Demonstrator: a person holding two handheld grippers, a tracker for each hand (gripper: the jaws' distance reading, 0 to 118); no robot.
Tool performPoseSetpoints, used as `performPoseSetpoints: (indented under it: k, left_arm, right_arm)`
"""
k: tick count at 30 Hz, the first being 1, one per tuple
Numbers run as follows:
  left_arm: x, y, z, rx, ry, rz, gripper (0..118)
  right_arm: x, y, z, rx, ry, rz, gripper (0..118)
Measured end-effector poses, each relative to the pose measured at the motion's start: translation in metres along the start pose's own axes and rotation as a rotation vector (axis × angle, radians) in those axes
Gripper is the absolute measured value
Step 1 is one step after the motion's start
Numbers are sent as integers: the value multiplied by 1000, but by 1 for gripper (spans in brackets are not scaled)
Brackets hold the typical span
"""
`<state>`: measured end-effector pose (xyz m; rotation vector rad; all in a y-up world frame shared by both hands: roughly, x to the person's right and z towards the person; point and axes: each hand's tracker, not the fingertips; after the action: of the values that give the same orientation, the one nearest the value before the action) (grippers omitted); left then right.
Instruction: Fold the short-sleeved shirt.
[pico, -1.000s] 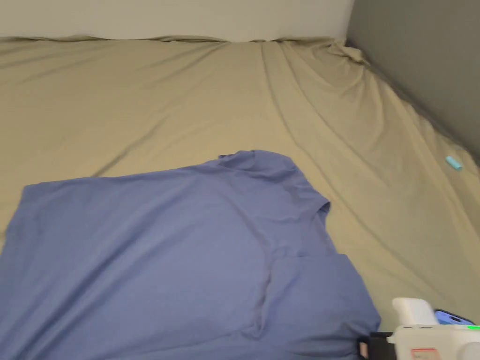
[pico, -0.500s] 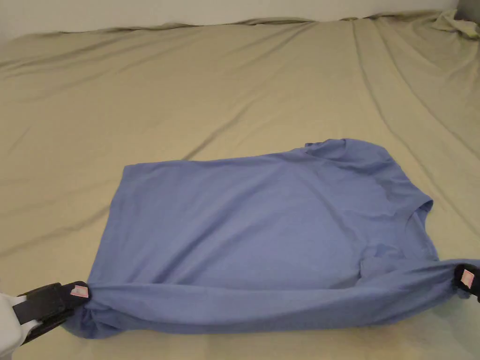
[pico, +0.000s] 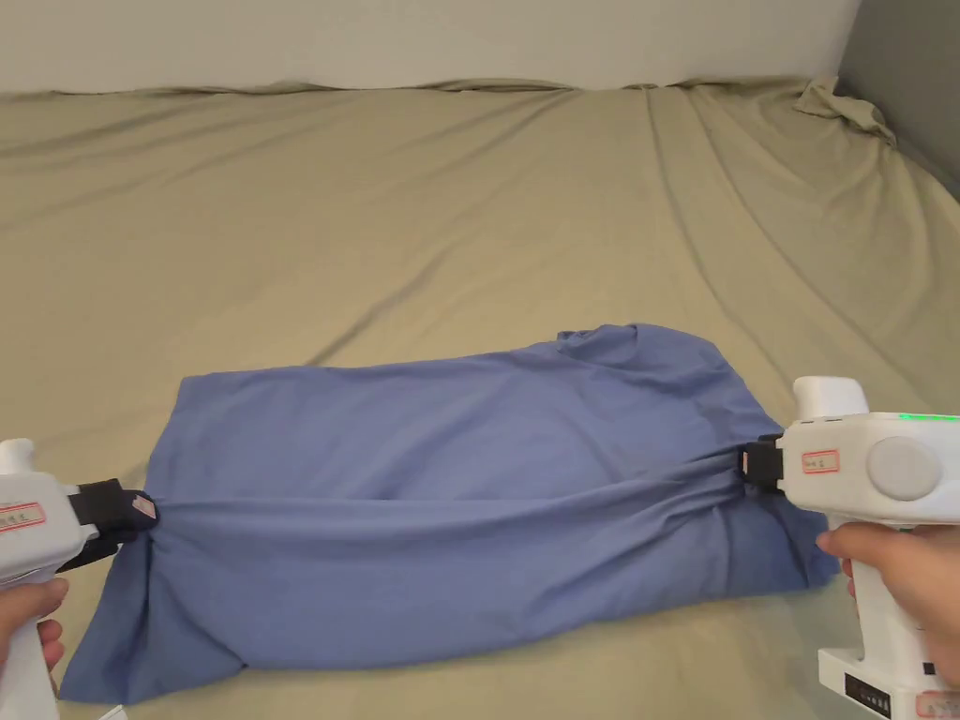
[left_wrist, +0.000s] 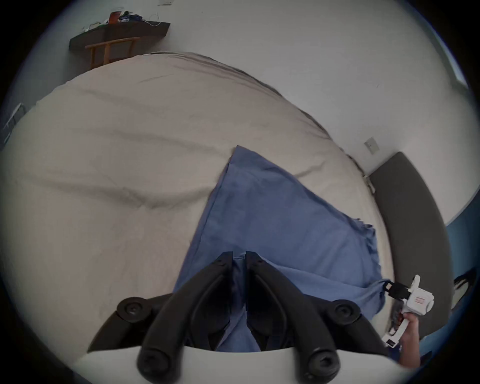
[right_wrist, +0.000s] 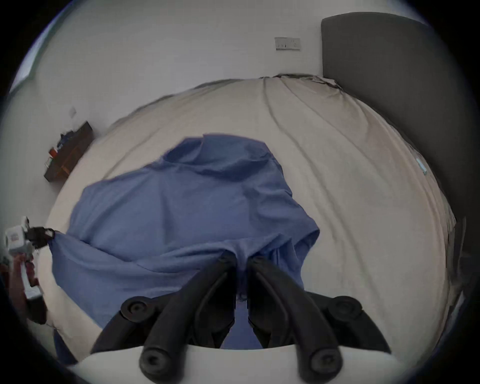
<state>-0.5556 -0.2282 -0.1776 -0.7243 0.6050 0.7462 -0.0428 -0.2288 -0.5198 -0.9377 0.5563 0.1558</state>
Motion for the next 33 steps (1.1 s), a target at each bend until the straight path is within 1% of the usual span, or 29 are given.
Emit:
performPoseSetpoints:
  k: [2,4,6,7,8,9,10,11,12,13,14,15,17,19,21,22,23,24,25,26,27,28,29,30,31,32,33]
  left_arm:
    - [2,-2,-14,-27,55,-32,8]
    - [1,-9,-25,-70,93,-59,8]
    - [1,-15,-33,-80,102,-75,8]
    - [1,-17,-34,-74,104,-69,8]
    - [0,-17,-31,-69,99,-60,8]
    - [2,-12,-26,-67,93,-51,16]
    - [6,-8,-19,-46,52,-58,46]
    - [10,-4,-1,39,-3,-100,108]
    - [16,0,19,119,-19,-140,118]
    - [21,1,34,143,-19,-164,118]
    - [26,-12,56,200,-94,-189,118]
    - [31,-15,72,267,-69,-211,118]
    - [31,-35,97,293,-60,-246,118]
    - [34,-64,110,258,-39,-259,118]
    - [26,-85,117,137,-38,-269,118]
    - [24,-101,116,100,-37,-264,118]
    - [16,-111,116,75,-34,-244,114]
    - [9,-115,115,62,-11,-234,91]
    - [8,-125,113,54,7,-224,41]
    - [5,-137,107,38,44,-217,0]
    - [3,-145,102,46,79,-221,0]
    - [1,-143,103,25,44,-223,0]
    - [-1,-146,97,-50,14,-189,0]
    - [-5,-143,92,-45,2,-180,0]
    - [-8,-141,88,-31,13,-186,0]
    - [-8,-129,87,-2,72,-217,4]
    - [-14,-120,82,48,184,-275,40]
  right_arm:
    - [0,-4,-16,-46,-41,37,9]
    - [-4,-14,-30,-89,-57,80,9]
    - [-7,-16,-34,-37,-78,141,15]
    - [-7,-14,-37,-50,-78,144,21]
    - [-6,-8,-36,-73,-78,149,46]
    - [-4,-2,-30,-89,-76,159,83]
    - [0,5,-20,-113,-79,168,109]
    - [-2,11,-3,-102,-109,140,118]
    - [-1,14,22,-3,-117,116,118]
    - [1,14,46,110,-65,123,118]
    - [2,10,73,224,-8,142,118]
    - [-5,3,100,275,-9,146,118]
    - [-7,-12,129,280,-29,154,118]
    - [-16,-34,148,278,-28,158,118]
    - [-22,-63,160,274,-18,145,118]
    - [-25,-77,163,274,-16,131,116]
    - [-33,-93,165,280,-12,117,92]
    - [-36,-104,166,279,-10,109,44]
    - [-40,-112,163,259,-5,98,3]
    - [-44,-122,161,247,-4,56,3]
    - [-48,-127,159,229,43,31,3]
    - [-50,-131,158,212,107,23,3]
    - [-54,-133,157,209,113,22,3]
    - [-57,-134,157,211,95,33,3]
    - [-55,-135,159,203,93,53,3]
    - [-57,-134,159,201,86,85,3]
    - [-57,-132,159,205,78,95,3]
